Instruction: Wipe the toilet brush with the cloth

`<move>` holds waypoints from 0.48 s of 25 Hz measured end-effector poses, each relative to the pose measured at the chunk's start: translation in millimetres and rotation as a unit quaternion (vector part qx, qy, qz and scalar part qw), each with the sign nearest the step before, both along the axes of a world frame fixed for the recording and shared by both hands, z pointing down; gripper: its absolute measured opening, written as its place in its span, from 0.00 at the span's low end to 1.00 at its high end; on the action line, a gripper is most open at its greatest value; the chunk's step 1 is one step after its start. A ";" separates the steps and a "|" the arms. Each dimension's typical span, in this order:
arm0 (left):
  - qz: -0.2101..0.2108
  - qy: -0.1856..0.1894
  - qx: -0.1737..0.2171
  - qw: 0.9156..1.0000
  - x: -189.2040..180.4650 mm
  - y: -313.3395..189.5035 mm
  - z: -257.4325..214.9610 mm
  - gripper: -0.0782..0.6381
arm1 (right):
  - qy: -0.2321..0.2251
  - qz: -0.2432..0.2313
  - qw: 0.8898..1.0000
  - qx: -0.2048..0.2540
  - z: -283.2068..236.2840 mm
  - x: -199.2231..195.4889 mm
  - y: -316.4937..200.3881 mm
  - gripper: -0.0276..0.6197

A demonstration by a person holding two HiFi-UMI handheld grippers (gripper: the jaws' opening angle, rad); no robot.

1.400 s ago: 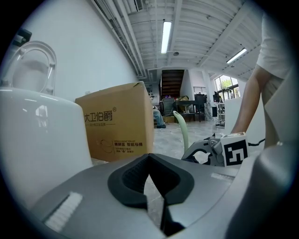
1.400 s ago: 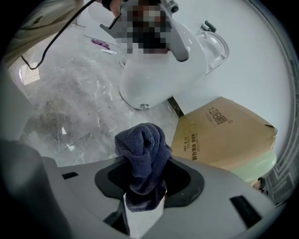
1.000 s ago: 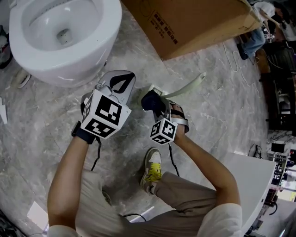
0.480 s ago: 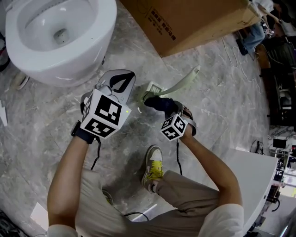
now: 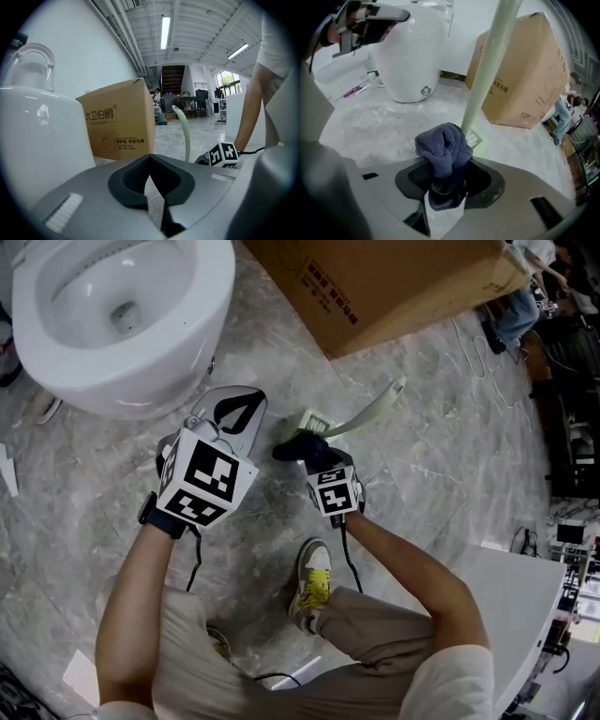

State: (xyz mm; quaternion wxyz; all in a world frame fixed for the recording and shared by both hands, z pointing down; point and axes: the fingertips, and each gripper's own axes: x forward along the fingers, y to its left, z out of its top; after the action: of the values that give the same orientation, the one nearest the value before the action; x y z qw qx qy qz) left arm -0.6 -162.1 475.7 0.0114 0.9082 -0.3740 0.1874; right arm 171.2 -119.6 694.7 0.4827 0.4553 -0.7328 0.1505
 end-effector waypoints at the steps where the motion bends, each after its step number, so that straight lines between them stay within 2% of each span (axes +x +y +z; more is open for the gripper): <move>1: -0.002 -0.003 0.000 1.000 -3.4 0.7 0.0 0.11 | -0.004 0.010 1.000 -0.011 6.1 1.7 -3.1 0.32; 5: -0.013 -0.012 0.003 1.000 -15.6 1.0 -2.9 0.11 | 0.001 0.020 0.999 -0.049 23.6 4.5 -12.3 0.31; 12: -0.005 -0.012 0.006 1.000 -6.7 5.7 -5.1 0.11 | 0.044 0.017 0.997 -0.059 25.6 27.6 -12.4 0.31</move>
State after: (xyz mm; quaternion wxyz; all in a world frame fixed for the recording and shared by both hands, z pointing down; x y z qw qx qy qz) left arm -7.2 -156.4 470.6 0.0026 0.9042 -0.3794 0.1962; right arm 198.8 -132.0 720.3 0.5380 0.4448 -0.6927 0.1813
